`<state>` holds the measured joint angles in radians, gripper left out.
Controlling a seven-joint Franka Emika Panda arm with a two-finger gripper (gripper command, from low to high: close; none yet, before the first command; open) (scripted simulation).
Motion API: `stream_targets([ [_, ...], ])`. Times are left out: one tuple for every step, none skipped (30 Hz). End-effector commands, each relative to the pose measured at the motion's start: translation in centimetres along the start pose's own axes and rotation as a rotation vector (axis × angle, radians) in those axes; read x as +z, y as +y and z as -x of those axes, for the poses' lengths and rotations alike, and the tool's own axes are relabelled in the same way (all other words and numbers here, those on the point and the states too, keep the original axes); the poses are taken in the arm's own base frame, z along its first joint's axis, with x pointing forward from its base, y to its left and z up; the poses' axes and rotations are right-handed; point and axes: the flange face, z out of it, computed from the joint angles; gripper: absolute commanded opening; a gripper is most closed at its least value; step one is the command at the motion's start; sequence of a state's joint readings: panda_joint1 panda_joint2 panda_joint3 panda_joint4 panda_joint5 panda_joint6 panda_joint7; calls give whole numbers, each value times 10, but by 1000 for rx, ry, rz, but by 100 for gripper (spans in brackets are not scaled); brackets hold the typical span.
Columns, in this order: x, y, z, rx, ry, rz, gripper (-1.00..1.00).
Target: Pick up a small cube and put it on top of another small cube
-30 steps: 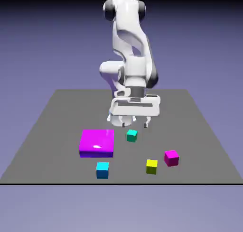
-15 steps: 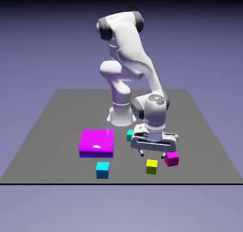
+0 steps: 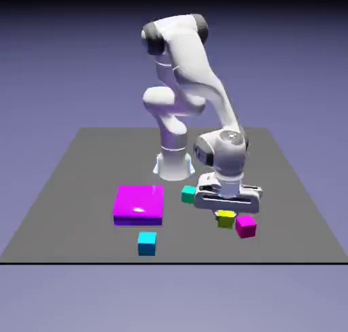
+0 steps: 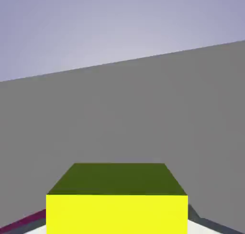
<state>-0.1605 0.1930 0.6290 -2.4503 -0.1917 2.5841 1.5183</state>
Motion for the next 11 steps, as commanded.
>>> stream_targets([
  [-9, -1, 24, -20, 1, 3, -100],
  [-9, -1, 24, -20, 1, 3, -100],
  [2, -2, 23, -18, 1, 0, -100],
  [14, -2, 23, -17, 0, -1, -100],
  [27, -3, 23, -17, 0, -1, -100],
  [40, -2, 23, -17, 0, 0, -100],
  [53, -1, 23, -19, 1, 1, -100],
  [61, -1, 24, -20, 1, 3, -100],
  [61, -1, 24, -20, 1, 3, 100],
  [61, -1, 24, -20, 1, 3, 100],
  [47, -2, 23, -18, 1, 0, 100],
])
